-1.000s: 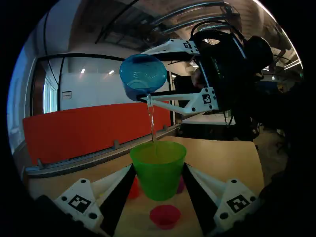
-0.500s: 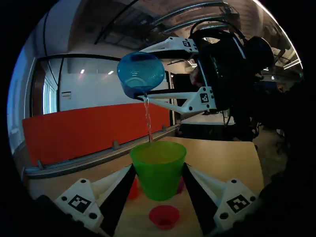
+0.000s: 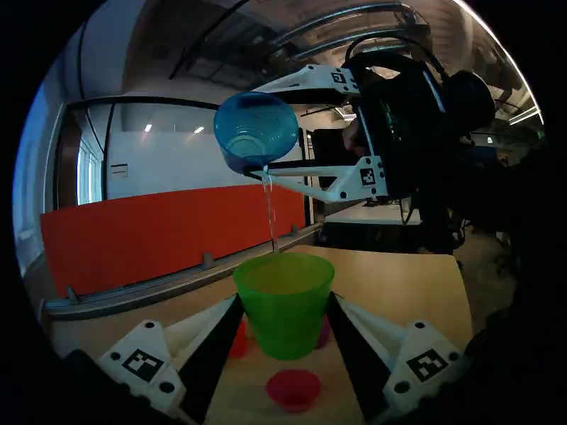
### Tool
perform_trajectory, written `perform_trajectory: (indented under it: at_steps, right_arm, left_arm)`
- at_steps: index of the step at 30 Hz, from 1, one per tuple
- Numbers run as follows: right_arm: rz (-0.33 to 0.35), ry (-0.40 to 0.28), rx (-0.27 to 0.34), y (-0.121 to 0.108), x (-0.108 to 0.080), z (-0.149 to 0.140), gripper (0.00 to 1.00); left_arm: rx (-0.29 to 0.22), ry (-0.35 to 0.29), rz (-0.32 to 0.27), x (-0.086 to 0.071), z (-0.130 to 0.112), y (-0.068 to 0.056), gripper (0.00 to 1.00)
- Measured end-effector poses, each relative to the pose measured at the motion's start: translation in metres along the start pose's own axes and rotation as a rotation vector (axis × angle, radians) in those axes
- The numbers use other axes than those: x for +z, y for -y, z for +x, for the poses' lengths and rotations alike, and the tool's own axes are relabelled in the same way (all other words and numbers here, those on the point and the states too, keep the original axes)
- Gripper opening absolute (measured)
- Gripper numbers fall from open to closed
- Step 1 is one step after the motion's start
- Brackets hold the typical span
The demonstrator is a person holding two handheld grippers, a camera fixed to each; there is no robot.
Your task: Pour water
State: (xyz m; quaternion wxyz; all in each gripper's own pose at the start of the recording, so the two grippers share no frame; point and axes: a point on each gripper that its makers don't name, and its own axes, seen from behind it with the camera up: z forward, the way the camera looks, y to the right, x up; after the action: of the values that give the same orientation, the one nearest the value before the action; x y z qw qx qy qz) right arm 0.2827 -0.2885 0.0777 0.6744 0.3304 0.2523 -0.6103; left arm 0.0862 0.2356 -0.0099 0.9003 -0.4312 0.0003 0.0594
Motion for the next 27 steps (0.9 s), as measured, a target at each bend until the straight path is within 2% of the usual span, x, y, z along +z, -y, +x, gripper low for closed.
perform_trajectory:
  at_steps: [27]
  right_arm:
    - [-0.010, -0.004, -0.080, -0.0066, 0.0038, 0.0090, 0.90]
  left_arm:
    - [-0.013, -0.006, -0.003, 0.0021, 0.0003, 0.0021, 0.82]
